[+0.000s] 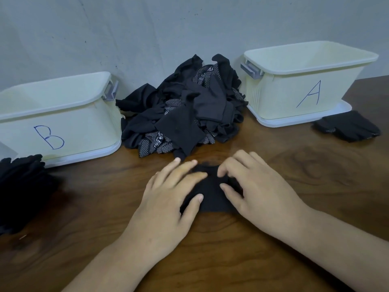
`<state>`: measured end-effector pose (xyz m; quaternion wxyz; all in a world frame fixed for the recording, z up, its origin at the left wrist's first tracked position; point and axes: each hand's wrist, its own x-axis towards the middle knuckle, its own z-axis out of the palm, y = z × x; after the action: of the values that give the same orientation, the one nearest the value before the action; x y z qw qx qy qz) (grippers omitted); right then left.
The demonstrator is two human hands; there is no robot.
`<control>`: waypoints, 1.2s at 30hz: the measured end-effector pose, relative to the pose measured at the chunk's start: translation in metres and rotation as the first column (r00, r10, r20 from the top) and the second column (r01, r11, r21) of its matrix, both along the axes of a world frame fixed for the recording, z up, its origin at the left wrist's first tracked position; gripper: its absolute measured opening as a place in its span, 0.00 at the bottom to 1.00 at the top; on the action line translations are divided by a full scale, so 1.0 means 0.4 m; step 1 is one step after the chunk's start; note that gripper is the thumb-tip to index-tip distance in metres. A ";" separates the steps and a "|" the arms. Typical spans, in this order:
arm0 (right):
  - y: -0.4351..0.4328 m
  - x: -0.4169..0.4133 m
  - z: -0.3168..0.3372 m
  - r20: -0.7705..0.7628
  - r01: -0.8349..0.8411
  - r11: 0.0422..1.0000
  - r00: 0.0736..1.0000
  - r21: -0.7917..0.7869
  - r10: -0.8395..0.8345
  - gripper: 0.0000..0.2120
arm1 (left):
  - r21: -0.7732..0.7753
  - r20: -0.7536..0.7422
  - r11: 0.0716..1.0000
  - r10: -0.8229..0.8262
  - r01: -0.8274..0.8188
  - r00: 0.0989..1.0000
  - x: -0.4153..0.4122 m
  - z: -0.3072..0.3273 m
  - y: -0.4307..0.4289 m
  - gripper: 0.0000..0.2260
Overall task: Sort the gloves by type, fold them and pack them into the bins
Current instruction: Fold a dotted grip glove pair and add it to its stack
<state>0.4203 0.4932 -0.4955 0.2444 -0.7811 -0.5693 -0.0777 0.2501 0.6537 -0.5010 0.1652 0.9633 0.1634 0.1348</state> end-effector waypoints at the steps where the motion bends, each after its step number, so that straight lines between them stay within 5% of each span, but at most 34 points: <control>1: 0.004 0.005 -0.002 0.052 -0.061 0.998 0.997 0.001 0.061 0.11 | 0.041 -0.046 0.999 -0.021 0.022 0.999 0.002 -0.002 -0.002 0.21; 4: 0.013 0.021 -0.024 0.108 -0.205 0.978 0.972 -0.033 0.207 0.14 | 0.068 -0.170 0.997 -0.008 0.020 0.985 0.001 -0.002 -0.008 0.25; 11: 0.002 0.042 -0.030 0.021 -0.208 0.971 0.977 -0.116 0.211 0.21 | 0.007 -0.331 0.995 -0.089 0.097 0.939 -0.025 0.035 -0.014 0.28; 15: -0.008 0.025 -0.005 -0.062 -0.206 0.956 0.978 -0.208 0.197 0.23 | 0.176 -0.161 0.971 -0.135 0.163 0.978 -0.029 0.020 0.014 0.27; 20: -0.014 0.002 -0.007 0.058 -0.162 0.963 0.982 -0.215 0.178 0.29 | 0.336 0.050 0.917 -0.248 0.217 0.968 -0.012 0.007 0.033 0.13; 24: 0.006 0.000 -0.003 0.081 -0.153 0.980 0.983 -0.127 0.164 0.18 | 0.341 0.079 0.926 -0.200 0.162 0.976 0.005 0.020 0.014 0.14; 28: -0.006 0.006 0.037 -0.309 -0.132 0.990 0.941 0.051 0.141 0.06 | 0.147 0.194 0.989 -0.048 0.019 0.980 0.002 0.045 -0.016 0.10; 31: -0.017 0.009 0.066 -0.681 -0.088 0.974 0.702 0.208 0.208 0.06 | -0.293 0.334 0.956 0.107 -0.005 0.937 -0.011 0.068 -0.041 0.04; 34: -0.022 0.000 0.073 -0.877 -0.037 0.965 0.408 0.261 0.253 0.08 | -0.730 0.369 0.675 0.252 0.111 0.894 -0.008 0.086 -0.051 0.10; 36: -0.021 -0.002 0.073 -0.909 0.020 0.964 0.338 0.267 0.245 0.10 | -0.892 0.353 0.385 0.265 0.237 0.897 -0.002 0.087 -0.052 0.16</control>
<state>0.4194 0.4847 -0.4664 0.6188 -0.6090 -0.3667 0.3341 0.2492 0.6331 -0.4662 0.7023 0.6476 0.1766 0.2369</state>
